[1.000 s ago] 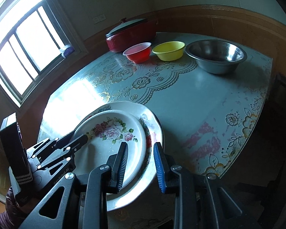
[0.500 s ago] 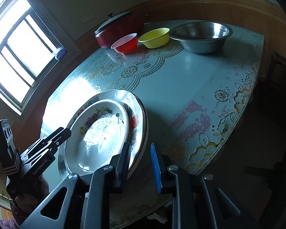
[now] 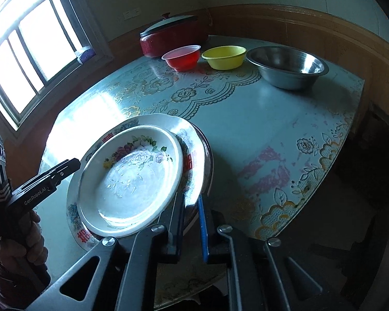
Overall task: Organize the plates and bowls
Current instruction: 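Lower the rose-pattern bowl into the plate stack with the left tool, then open the left tool and release the bowl on the plates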
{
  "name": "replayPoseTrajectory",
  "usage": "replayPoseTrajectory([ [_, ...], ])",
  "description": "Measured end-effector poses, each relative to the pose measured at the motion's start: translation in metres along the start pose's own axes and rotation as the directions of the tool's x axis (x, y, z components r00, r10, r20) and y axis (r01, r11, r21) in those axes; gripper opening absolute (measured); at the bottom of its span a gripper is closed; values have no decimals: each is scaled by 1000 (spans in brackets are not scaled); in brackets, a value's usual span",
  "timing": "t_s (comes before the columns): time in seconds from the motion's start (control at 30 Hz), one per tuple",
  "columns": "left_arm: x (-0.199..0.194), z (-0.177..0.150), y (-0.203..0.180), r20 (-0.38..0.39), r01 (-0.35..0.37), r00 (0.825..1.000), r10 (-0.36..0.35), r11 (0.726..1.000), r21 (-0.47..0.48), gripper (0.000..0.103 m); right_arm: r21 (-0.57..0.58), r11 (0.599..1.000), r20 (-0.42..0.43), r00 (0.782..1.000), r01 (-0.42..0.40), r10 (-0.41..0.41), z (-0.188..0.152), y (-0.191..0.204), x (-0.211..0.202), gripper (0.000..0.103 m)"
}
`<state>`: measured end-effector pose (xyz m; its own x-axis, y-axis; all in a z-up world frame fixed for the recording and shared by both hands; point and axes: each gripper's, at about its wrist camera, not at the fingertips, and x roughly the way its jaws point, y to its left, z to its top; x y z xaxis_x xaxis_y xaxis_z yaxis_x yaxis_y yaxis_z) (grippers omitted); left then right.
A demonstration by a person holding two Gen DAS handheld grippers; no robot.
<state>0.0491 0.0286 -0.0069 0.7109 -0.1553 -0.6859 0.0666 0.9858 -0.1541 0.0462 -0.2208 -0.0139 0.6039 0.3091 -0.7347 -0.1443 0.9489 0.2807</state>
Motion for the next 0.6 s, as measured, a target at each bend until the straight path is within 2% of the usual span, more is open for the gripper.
replayPoseTrajectory([
  [0.17,-4,-1,0,16,-15,1000,15,1000,-2,31,22,999,-11,999,-33,33,2,-2,4,10],
  [0.23,-5,-2,0,26,-23,999,23,1000,3,41,55,997,-22,998,-57,58,3,-9,4,14],
  [0.3,-5,-1,-1,30,-24,999,24,1000,1,45,66,997,-16,999,-43,44,4,-13,2,24],
  [0.4,0,0,-1,9,-21,1000,21,1000,-23,45,85,995,-8,998,-60,61,4,-15,0,34],
  [0.5,4,-1,-3,-7,4,1000,-4,999,-36,45,93,995,-13,999,-47,49,5,-14,4,38],
  [0.6,6,-3,-15,-12,28,1000,-28,1000,0,45,114,993,-26,999,-35,38,5,-17,8,39],
])
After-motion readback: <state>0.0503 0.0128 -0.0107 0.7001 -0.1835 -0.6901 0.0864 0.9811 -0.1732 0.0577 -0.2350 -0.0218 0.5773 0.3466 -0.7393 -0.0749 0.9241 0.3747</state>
